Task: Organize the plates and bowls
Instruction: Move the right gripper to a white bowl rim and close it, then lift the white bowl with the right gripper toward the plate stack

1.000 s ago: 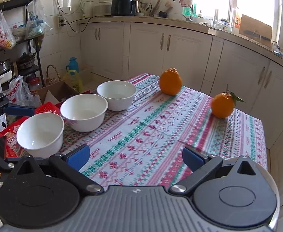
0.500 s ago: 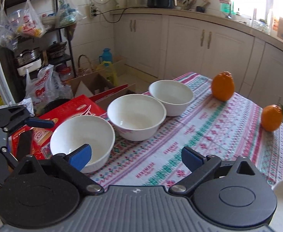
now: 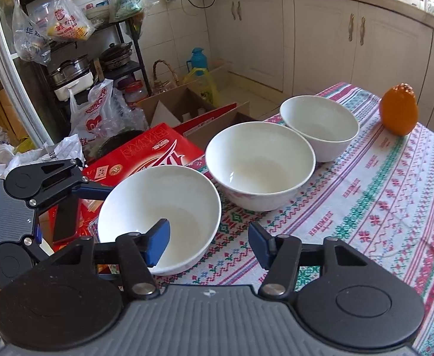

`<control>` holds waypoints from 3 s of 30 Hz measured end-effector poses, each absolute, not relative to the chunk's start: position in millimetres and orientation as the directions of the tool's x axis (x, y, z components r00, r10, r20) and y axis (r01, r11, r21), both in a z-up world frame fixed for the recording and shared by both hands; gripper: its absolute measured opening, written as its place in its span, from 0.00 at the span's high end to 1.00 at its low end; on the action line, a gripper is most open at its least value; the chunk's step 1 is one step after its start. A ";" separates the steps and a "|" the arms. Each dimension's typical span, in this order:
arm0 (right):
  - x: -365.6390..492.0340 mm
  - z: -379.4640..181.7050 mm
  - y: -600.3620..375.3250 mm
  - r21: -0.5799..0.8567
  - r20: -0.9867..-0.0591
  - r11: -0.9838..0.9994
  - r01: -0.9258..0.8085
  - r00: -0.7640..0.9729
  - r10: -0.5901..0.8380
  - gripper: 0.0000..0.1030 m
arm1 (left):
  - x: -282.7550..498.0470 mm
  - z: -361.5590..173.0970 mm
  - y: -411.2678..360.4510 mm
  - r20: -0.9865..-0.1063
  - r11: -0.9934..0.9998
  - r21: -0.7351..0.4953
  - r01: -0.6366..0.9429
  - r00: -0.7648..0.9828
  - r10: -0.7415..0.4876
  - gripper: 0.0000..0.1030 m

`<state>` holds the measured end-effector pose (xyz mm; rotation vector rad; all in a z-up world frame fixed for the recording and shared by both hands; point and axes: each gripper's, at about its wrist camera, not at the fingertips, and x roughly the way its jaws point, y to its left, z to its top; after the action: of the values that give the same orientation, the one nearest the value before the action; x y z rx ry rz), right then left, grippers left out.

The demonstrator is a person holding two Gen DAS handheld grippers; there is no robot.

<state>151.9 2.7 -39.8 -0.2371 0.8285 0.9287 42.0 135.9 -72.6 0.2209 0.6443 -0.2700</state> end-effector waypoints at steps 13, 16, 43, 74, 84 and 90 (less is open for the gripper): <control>159.7 -47.7 15.0 0.236 -0.720 0.552 -0.800 0.237 0.652 0.49 | 46.5 -73.2 137.5 -0.625 0.939 0.105 0.327 0.757 -0.193 0.21; 158.7 -47.4 15.0 0.236 -0.720 0.551 -0.801 0.237 0.653 0.49 | 47.1 -73.0 137.6 -0.626 0.939 0.106 0.328 0.755 -0.193 0.21; 146.8 -29.2 -69.7 0.208 -0.688 0.655 -0.727 0.367 0.626 0.48 | 67.1 -59.2 72.8 -0.632 0.868 0.107 0.485 0.707 -0.317 0.21; 154.7 -44.5 -157.7 0.197 -0.707 0.787 -0.585 0.471 0.527 0.48 | 105.6 -71.8 -4.0 -0.659 0.775 0.085 0.627 0.618 -0.428 0.21; 156.7 -48.7 -157.6 0.204 -0.714 0.788 -0.581 0.462 0.526 0.48 | 108.9 -74.7 -4.8 -0.670 0.774 0.080 0.628 0.609 -0.425 0.21; 156.9 -48.8 -156.6 0.210 -0.707 0.784 -0.584 0.463 0.535 0.37 | 108.3 -76.5 -3.9 -0.668 0.773 0.074 0.630 0.607 -0.431 0.18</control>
<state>156.9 -156.6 -48.8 -0.0651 0.8448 0.6882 108.3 -3.9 -76.5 0.3182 0.6786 -0.6249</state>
